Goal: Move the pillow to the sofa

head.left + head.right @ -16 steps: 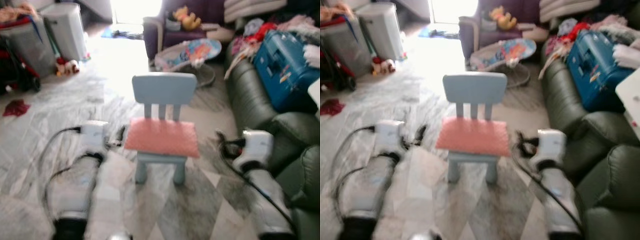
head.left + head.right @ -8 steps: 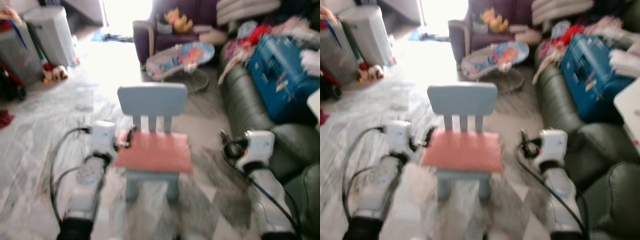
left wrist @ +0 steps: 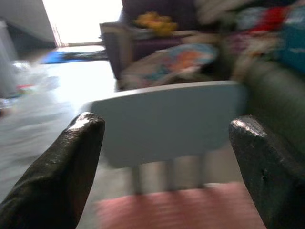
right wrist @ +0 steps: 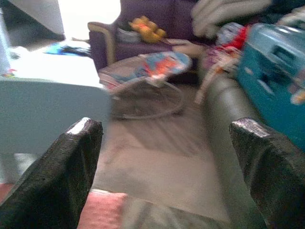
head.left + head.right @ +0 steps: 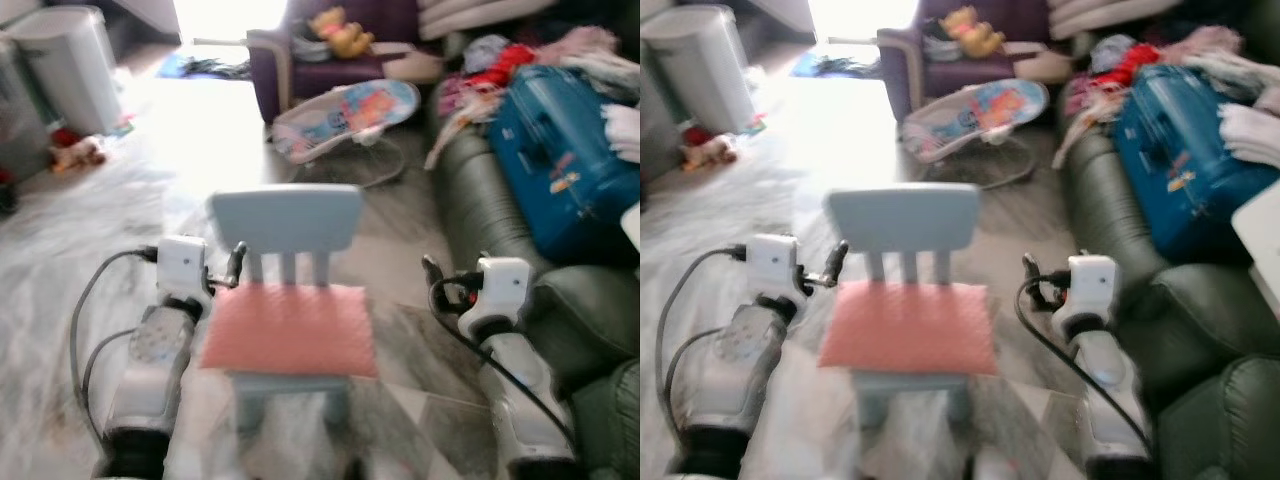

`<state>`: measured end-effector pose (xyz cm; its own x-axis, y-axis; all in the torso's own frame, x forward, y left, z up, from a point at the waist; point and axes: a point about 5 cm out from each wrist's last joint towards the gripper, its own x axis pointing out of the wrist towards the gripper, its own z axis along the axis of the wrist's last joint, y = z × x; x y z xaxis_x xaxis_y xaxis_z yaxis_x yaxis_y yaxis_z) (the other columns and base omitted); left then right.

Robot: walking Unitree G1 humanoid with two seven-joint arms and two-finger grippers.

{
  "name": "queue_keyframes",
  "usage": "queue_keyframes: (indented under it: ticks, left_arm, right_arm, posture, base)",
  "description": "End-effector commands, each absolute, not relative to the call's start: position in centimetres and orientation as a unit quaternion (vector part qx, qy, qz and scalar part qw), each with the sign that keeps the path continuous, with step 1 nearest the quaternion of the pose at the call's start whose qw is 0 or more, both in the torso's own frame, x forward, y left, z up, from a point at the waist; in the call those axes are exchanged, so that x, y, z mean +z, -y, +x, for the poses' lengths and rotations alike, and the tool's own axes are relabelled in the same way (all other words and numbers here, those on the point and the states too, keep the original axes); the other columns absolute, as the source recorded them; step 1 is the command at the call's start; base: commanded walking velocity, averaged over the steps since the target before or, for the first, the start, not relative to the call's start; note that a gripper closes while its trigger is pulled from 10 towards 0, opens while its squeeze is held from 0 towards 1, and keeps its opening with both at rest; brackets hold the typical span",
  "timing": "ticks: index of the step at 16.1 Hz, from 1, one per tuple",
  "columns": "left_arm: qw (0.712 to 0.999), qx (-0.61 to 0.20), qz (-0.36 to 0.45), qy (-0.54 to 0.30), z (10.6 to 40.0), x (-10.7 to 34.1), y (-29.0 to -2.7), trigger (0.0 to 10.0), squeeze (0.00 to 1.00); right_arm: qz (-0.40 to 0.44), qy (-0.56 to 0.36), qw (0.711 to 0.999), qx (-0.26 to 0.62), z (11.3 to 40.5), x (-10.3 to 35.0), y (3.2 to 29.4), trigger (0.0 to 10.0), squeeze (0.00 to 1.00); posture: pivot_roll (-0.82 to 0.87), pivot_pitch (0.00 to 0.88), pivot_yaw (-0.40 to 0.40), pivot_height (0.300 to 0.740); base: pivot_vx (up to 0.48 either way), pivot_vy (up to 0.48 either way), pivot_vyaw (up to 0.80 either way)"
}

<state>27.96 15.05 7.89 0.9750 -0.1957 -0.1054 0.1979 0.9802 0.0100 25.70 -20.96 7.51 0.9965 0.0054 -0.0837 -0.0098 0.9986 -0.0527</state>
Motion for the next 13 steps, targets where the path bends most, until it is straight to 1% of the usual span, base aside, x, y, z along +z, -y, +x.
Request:
queue_keyframes:
  ticks: [1,4,13]
  left_arm:
    - [0.995,-0.085,0.024,-0.049,28.08,8.25,-16.30,10.0,0.00]
    - [0.995,-0.085,0.020,-0.049,28.10,8.25,-16.30,10.0,0.00]
    - [0.995,-0.091,0.018,-0.046,28.32,8.12,-15.57,10.0,0.00]
  right_arm:
    - [-0.020,-0.029,0.999,0.011,26.03,8.04,20.28,10.0,0.00]
    - [-0.019,-0.030,0.999,0.012,26.04,8.01,20.25,10.0,0.00]
    - [-0.023,-0.017,1.000,0.003,26.35,8.74,20.88,10.0,0.00]
  posture:
    - [0.01,0.000,-0.024,0.740]
    - [0.01,0.000,-0.023,0.740]
    - [-0.01,0.000,-0.027,0.740]
  base:
    - [0.352,0.326,0.00]
    - [0.330,0.346,0.00]
    - [0.000,0.000,0.00]
